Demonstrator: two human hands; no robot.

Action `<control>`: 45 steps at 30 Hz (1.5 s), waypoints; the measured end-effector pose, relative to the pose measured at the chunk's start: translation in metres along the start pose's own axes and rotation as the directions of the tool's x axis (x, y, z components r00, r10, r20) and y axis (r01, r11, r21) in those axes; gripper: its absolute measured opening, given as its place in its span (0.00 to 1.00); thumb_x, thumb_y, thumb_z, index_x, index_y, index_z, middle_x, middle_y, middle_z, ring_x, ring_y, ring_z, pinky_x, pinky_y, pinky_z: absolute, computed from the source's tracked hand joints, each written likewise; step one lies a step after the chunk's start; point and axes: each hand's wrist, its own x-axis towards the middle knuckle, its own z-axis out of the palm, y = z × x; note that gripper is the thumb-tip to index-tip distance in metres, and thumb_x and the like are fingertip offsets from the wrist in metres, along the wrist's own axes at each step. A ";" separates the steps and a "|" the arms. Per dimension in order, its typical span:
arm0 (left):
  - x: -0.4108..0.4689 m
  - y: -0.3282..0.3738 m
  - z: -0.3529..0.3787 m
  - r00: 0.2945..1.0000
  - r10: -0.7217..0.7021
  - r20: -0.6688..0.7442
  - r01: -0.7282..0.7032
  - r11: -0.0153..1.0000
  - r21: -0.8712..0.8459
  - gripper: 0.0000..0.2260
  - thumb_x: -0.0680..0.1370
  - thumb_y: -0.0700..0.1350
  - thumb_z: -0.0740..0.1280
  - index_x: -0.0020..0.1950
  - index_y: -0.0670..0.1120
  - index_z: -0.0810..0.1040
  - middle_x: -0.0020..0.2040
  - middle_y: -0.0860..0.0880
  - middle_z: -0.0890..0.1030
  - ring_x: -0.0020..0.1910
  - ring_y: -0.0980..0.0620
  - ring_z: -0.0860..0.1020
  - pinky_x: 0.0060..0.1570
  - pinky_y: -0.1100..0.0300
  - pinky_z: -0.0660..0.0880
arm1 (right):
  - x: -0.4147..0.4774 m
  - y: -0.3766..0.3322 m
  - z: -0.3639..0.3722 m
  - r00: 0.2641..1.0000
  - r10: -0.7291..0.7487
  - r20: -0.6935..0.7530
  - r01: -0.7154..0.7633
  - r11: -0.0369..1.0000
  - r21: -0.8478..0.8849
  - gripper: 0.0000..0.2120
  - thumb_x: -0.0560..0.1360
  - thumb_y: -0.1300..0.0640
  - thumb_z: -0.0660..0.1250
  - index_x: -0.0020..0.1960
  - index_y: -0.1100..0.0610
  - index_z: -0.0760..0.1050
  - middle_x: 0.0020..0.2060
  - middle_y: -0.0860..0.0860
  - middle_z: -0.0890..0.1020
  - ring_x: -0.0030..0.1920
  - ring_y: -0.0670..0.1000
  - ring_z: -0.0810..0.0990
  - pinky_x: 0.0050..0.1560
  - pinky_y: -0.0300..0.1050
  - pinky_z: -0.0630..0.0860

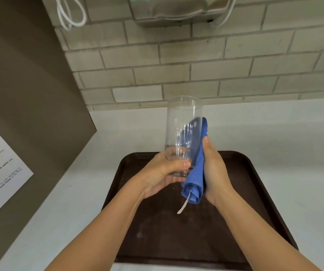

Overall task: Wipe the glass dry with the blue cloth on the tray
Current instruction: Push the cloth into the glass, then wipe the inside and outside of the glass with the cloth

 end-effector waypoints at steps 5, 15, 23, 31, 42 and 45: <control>0.008 0.006 0.001 0.990 -0.139 -0.005 0.136 0.961 0.241 0.18 0.73 0.41 0.68 0.61 0.48 0.71 0.47 0.50 0.81 0.41 0.56 0.82 0.41 0.61 0.80 | 0.005 0.008 -0.013 0.981 0.192 -0.011 -0.185 0.958 0.221 0.25 0.75 0.39 0.53 0.53 0.57 0.78 0.46 0.58 0.83 0.47 0.60 0.81 0.48 0.57 0.77; -0.002 0.012 0.026 0.814 0.482 -0.324 -0.009 0.569 0.823 0.34 0.68 0.57 0.69 0.69 0.55 0.57 0.60 0.52 0.64 0.59 0.51 0.71 0.57 0.55 0.73 | 0.020 0.016 -0.010 0.993 0.117 -0.027 -0.089 0.866 0.492 0.23 0.75 0.40 0.54 0.51 0.56 0.78 0.39 0.56 0.86 0.41 0.56 0.84 0.38 0.49 0.80; 0.009 0.021 0.022 0.791 0.367 -0.489 0.031 0.774 0.632 0.28 0.71 0.62 0.62 0.67 0.53 0.61 0.54 0.51 0.74 0.48 0.53 0.76 0.39 0.64 0.71 | -0.001 0.010 0.021 0.975 -0.188 -0.117 0.194 0.980 0.035 0.25 0.75 0.39 0.52 0.64 0.51 0.69 0.60 0.53 0.78 0.61 0.50 0.76 0.65 0.50 0.69; 0.004 0.005 0.007 0.931 0.125 -0.344 -0.145 0.989 -0.033 0.20 0.67 0.58 0.69 0.55 0.50 0.79 0.50 0.48 0.84 0.48 0.52 0.83 0.40 0.58 0.80 | 0.015 -0.014 0.030 0.773 -0.608 0.181 0.582 0.567 -0.583 0.21 0.79 0.48 0.47 0.68 0.35 0.43 0.75 0.43 0.47 0.71 0.39 0.49 0.69 0.39 0.51; 0.001 0.002 -0.006 0.964 0.130 -0.231 -0.154 0.984 -0.090 0.23 0.62 0.57 0.72 0.53 0.49 0.80 0.40 0.51 0.86 0.38 0.55 0.83 0.34 0.63 0.78 | 0.015 -0.023 0.024 0.992 0.127 0.008 -0.127 0.989 0.076 0.26 0.75 0.38 0.51 0.52 0.57 0.76 0.42 0.57 0.82 0.41 0.54 0.82 0.43 0.48 0.79; 0.003 0.006 -0.005 0.954 0.144 -0.265 -0.144 0.989 0.020 0.26 0.62 0.59 0.70 0.56 0.49 0.79 0.41 0.52 0.85 0.38 0.56 0.83 0.34 0.65 0.77 | 0.005 -0.011 0.024 0.991 0.132 0.022 -0.134 0.974 0.185 0.24 0.76 0.40 0.51 0.49 0.57 0.77 0.42 0.57 0.80 0.40 0.52 0.81 0.37 0.42 0.81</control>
